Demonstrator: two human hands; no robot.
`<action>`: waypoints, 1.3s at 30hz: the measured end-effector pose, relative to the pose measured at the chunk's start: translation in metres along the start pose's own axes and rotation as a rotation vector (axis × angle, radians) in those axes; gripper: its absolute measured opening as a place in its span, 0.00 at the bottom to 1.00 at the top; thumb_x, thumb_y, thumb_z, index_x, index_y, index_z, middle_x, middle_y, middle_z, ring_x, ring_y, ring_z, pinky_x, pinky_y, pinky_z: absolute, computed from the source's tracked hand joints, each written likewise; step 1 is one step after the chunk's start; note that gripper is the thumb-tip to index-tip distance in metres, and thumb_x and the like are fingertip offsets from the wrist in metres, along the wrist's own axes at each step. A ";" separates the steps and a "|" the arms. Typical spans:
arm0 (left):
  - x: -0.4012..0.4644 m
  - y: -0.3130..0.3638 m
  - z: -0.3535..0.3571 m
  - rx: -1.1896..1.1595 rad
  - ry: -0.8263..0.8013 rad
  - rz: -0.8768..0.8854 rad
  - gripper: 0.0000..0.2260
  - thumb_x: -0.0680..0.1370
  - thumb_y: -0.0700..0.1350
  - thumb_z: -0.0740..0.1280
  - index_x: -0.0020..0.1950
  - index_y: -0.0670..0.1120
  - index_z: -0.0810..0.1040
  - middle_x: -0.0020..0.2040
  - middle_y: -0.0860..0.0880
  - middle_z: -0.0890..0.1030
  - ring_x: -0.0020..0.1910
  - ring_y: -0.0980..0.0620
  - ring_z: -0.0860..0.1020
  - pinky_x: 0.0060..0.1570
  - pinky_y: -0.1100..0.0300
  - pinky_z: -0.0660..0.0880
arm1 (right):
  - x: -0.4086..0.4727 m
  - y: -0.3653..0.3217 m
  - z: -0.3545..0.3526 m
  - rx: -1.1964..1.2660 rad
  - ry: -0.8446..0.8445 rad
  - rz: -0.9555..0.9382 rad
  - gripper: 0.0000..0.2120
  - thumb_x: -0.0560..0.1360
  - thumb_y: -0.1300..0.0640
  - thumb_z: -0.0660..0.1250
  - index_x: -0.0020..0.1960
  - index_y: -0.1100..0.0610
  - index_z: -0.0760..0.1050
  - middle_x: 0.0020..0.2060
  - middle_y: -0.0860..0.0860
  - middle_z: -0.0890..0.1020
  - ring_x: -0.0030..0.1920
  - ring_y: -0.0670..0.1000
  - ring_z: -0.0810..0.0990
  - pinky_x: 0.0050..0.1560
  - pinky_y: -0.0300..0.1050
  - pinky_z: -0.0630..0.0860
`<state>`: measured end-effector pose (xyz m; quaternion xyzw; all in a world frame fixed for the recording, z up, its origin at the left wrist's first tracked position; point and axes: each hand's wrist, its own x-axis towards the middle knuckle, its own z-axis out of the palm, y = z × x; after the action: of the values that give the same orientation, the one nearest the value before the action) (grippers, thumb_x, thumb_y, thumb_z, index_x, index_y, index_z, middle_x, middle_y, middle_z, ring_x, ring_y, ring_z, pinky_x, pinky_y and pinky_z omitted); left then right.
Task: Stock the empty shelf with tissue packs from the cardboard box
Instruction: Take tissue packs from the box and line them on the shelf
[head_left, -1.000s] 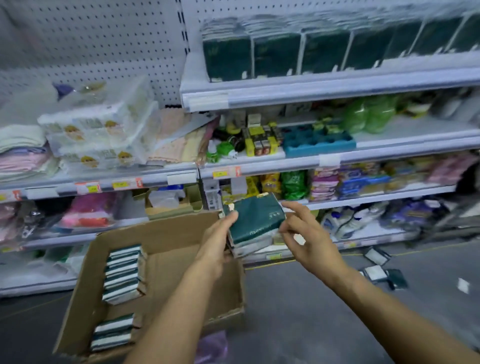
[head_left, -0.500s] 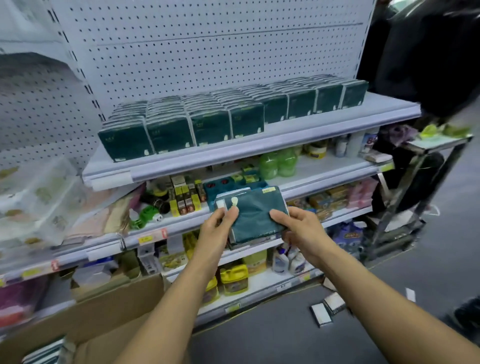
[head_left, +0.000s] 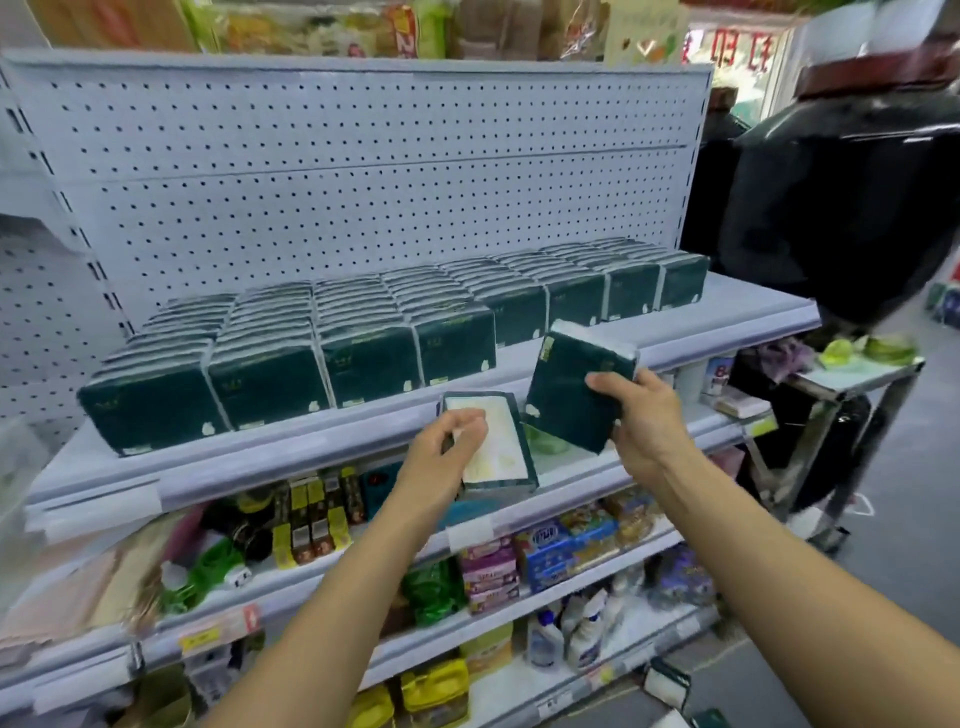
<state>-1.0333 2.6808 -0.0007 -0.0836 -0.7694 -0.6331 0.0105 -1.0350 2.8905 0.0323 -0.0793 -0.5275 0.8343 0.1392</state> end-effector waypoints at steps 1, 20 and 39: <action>0.009 0.001 -0.001 0.021 -0.006 0.005 0.09 0.82 0.52 0.63 0.61 0.56 0.78 0.60 0.58 0.78 0.59 0.54 0.75 0.57 0.57 0.75 | 0.011 -0.007 0.002 -0.036 0.038 -0.056 0.08 0.72 0.67 0.70 0.49 0.59 0.76 0.43 0.55 0.83 0.45 0.55 0.81 0.44 0.51 0.80; 0.076 0.017 0.017 0.078 0.037 -0.073 0.12 0.81 0.45 0.65 0.59 0.61 0.77 0.63 0.58 0.73 0.54 0.60 0.76 0.45 0.67 0.75 | 0.202 -0.013 0.049 -1.553 -0.451 -0.650 0.24 0.74 0.55 0.72 0.67 0.53 0.70 0.65 0.55 0.70 0.67 0.58 0.63 0.62 0.60 0.69; 0.097 0.025 0.057 -0.087 0.143 -0.072 0.30 0.80 0.43 0.68 0.74 0.68 0.60 0.63 0.56 0.77 0.51 0.62 0.81 0.40 0.68 0.77 | 0.236 -0.009 0.033 -1.363 -0.587 -1.135 0.29 0.71 0.60 0.72 0.70 0.55 0.68 0.70 0.57 0.68 0.69 0.60 0.66 0.65 0.61 0.67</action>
<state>-1.1207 2.7522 0.0245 -0.0107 -0.7409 -0.6704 0.0390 -1.2664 2.9401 0.0584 0.3397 -0.8770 0.1387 0.3103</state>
